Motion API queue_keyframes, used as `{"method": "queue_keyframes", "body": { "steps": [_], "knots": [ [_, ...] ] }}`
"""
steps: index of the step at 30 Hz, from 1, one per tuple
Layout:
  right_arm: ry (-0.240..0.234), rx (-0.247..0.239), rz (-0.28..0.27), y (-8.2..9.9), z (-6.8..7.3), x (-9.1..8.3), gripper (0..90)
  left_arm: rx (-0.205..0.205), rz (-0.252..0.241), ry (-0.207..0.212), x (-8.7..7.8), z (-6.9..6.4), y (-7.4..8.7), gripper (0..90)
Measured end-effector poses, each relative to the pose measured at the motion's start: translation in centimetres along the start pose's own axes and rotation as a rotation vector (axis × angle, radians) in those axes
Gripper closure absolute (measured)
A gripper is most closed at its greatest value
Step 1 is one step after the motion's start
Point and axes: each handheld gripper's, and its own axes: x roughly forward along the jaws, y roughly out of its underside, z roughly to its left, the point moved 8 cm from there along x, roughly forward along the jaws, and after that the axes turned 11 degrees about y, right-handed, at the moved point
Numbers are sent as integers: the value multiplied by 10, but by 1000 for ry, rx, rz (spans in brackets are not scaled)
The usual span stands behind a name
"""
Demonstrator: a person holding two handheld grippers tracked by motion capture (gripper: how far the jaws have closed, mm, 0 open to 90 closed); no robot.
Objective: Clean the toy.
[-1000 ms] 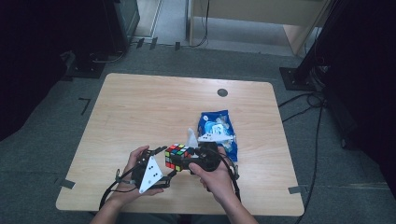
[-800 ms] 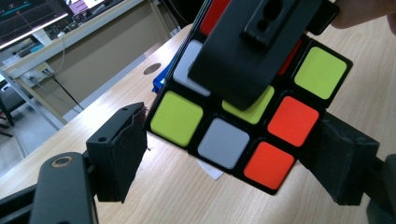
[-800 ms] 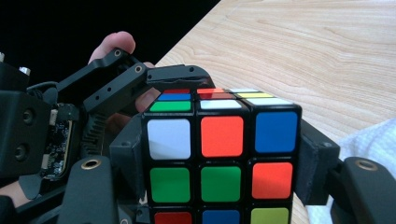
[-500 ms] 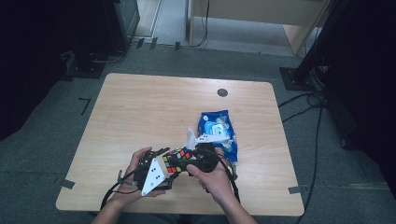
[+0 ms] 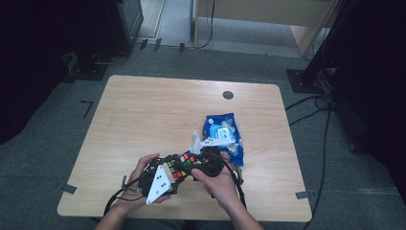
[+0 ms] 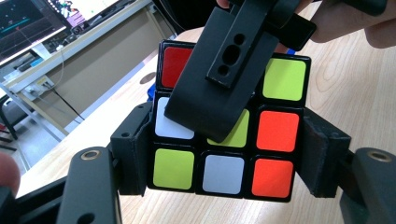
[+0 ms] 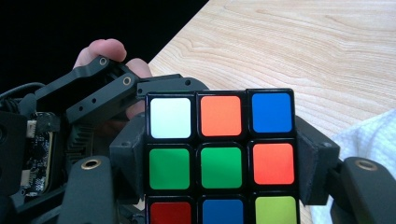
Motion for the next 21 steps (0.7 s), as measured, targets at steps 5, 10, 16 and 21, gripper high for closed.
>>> {"method": "queue_keyframes", "body": {
  "steps": [5,10,16,21],
  "knots": [
    [-6,-3,1,1,0,1,342,8,-2,-5,0,-1,0,339],
    [-19,-12,-6,0,0,1,337,-1,-6,-1,-2,0,-1,341],
    [-32,-31,-25,-3,0,-2,324,-25,-12,-4,-5,6,0,342],
    [-35,-70,-81,-11,2,-13,314,-55,-29,-21,-12,15,1,343]
  ]
}}
